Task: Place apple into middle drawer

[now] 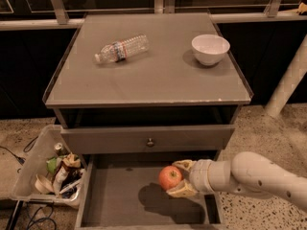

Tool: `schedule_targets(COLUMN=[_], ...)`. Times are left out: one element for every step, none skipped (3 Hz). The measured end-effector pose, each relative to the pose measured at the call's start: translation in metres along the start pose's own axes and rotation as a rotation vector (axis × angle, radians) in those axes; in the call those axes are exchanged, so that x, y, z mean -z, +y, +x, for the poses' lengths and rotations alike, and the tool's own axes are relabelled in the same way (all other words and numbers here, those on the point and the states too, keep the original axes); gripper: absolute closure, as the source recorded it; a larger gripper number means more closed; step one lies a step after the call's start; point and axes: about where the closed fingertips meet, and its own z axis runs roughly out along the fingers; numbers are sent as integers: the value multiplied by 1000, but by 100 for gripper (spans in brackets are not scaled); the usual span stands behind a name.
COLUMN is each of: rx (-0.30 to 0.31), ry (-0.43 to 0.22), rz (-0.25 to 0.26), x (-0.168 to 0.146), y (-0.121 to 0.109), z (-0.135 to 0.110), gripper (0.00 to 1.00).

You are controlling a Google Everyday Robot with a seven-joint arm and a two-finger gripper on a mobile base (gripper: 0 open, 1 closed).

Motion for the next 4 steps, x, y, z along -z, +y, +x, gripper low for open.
schedule_targets(rx=[-27,-43,-43,-58], ry=[-6,19,19,15], rz=[23,56,56,45], x=[-29,-52,-52,-63], y=[6,3,3,2], z=[22,46,46,51], gripper=[100,100,100,100])
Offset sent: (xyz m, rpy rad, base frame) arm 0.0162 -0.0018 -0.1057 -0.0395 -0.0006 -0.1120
